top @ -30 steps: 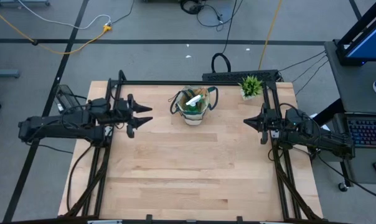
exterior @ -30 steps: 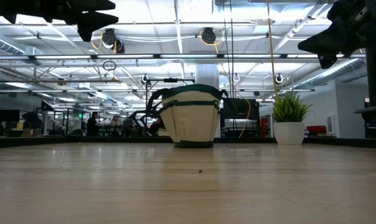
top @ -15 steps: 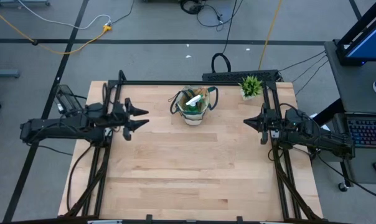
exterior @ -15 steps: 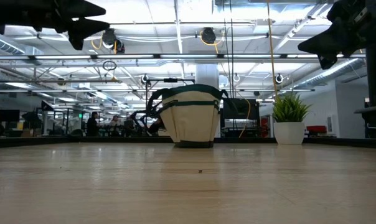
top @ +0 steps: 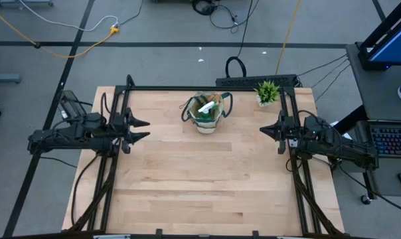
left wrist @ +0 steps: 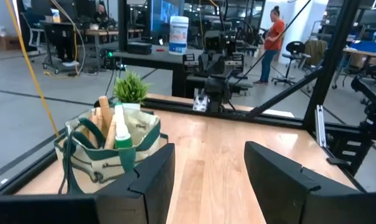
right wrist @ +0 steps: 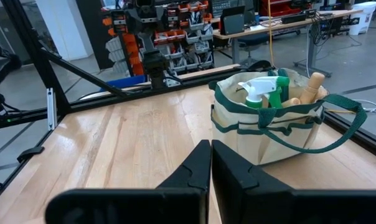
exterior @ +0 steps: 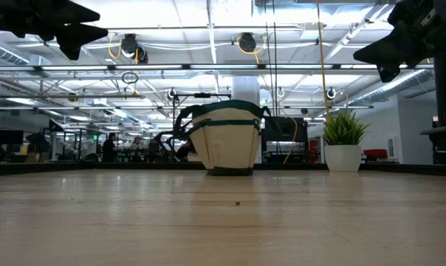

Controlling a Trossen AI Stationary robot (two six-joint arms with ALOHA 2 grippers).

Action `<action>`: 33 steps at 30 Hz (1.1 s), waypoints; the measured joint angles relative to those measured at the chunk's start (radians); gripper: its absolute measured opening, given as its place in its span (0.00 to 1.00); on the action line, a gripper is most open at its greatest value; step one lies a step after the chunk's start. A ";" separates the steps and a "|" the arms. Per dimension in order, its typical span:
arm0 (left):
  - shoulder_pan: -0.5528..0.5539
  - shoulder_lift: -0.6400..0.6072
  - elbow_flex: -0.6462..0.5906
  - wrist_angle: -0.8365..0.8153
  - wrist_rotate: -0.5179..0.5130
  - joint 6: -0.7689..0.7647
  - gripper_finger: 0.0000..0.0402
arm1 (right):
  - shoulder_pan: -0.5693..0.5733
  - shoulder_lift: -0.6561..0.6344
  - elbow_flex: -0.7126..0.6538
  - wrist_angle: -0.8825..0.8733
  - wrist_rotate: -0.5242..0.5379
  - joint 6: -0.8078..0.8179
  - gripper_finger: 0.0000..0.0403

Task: Pick & Place Garden tools in Gardening bag
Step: Return to Home Position

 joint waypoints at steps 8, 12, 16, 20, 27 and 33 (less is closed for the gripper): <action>-0.007 -0.032 0.000 -0.013 0.000 0.050 0.50 | 0.000 0.000 0.000 0.000 -0.003 0.000 0.02; -0.007 -0.030 -0.020 0.011 0.000 0.046 0.50 | 0.000 0.000 0.000 0.000 -0.002 0.000 0.02; -0.007 -0.029 -0.075 0.090 0.000 0.041 0.50 | 0.000 0.000 -0.030 0.038 -0.002 0.009 0.02; -0.007 -0.031 -0.115 0.131 0.001 0.034 0.50 | 0.000 0.000 -0.103 0.139 -0.002 0.036 0.02; -0.007 -0.064 -0.116 0.110 0.000 0.058 0.50 | 0.000 -0.002 -0.158 0.169 -0.003 0.076 0.02; -0.007 -0.164 -0.116 0.010 0.000 0.063 0.50 | 0.000 -0.006 -0.160 0.162 -0.086 0.030 0.02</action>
